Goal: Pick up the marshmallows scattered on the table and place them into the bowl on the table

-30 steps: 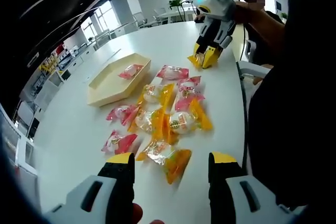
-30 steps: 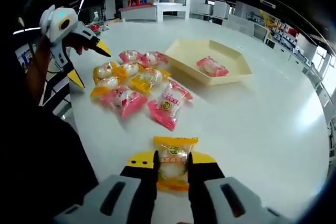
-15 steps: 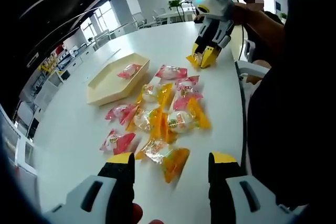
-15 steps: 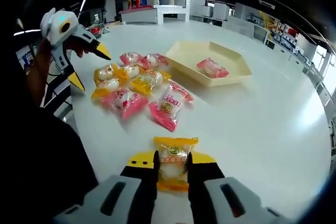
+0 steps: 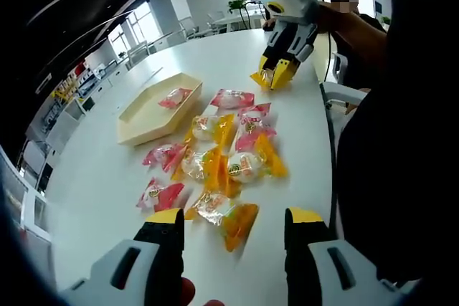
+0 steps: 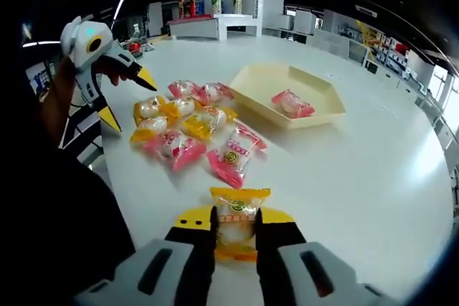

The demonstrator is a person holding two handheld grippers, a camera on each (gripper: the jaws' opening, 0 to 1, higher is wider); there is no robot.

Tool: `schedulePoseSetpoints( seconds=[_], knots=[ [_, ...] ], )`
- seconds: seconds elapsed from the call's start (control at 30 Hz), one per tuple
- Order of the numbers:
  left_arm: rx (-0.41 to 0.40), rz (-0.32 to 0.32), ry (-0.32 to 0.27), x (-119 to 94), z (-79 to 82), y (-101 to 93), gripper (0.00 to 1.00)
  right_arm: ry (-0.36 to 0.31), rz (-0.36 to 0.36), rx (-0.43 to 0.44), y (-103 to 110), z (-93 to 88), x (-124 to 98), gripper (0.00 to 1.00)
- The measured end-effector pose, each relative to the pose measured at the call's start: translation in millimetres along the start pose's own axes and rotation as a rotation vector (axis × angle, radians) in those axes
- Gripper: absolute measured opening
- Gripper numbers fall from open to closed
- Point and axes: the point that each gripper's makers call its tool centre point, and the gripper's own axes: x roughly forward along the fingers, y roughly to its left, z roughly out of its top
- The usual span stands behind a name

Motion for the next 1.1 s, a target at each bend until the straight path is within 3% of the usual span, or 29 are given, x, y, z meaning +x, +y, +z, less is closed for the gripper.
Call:
schedulePoseSetpoints(
  seconds=[0.6, 0.97, 1.1],
  knots=[
    [-0.015, 0.009, -0.014, 0, -1.7, 3.9, 0.56, -0.07, -0.053, 0.022, -14, 16.4, -5, 0.22],
    [-0.013, 0.011, -0.008, 1, -0.5, 1.8, 0.56, -0.147, -0.065, 0.045, -22, 31.2, -11, 0.22],
    [-0.034, -0.009, -0.032, 0, 2.2, -0.9, 0.56, -0.214, -0.088, 0.029, -28, 42.9, -14, 0.22]
  ],
)
